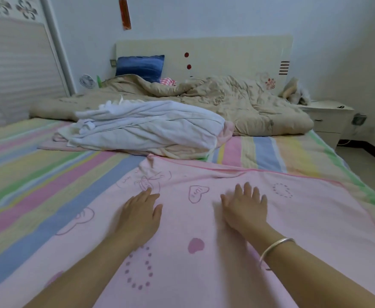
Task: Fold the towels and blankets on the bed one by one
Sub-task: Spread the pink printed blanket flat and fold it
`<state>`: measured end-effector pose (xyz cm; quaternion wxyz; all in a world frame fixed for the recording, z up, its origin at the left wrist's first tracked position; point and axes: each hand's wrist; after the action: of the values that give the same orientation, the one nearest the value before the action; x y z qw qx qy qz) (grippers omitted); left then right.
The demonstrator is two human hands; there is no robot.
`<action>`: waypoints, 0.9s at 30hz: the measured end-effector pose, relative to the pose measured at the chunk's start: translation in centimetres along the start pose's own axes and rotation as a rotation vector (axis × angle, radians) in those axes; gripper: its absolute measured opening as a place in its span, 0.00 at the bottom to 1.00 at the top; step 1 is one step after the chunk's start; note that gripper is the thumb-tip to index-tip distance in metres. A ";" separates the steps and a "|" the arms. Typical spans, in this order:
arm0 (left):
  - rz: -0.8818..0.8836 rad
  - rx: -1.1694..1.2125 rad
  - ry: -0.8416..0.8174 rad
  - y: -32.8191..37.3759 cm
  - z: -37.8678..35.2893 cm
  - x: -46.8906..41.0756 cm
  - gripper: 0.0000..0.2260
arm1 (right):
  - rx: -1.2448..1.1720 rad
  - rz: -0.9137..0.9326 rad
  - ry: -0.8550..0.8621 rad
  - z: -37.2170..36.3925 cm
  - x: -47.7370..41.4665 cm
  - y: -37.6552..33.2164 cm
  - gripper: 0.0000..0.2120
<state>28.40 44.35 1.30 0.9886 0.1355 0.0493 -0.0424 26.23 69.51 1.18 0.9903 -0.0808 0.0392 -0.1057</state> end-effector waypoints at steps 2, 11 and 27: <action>0.011 0.010 0.029 -2.2 0.2 -2.6 0.21 | -0.012 0.119 0.068 0.5 -1.9 -3.2 0.28; 0.129 0.253 0.055 -10.2 0.9 -13.8 0.16 | 0.007 0.304 0.070 0.6 -9.6 -19.2 0.16; 0.249 0.880 0.008 -15.2 -3.5 -19.3 0.19 | -0.375 0.111 0.128 -5.4 -21.3 -29.1 0.14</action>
<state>7.51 32.06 -3.98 0.8344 0.5477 0.0138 0.0602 -0.99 45.24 2.03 0.9577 -0.2547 0.1256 -0.0468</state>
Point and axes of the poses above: each hand's wrist, its own x-axis away from the middle knuckle, its own z-axis out of the back of the hand, y = z × x, and after that the axes turned 2 degrees about -y, right-handed
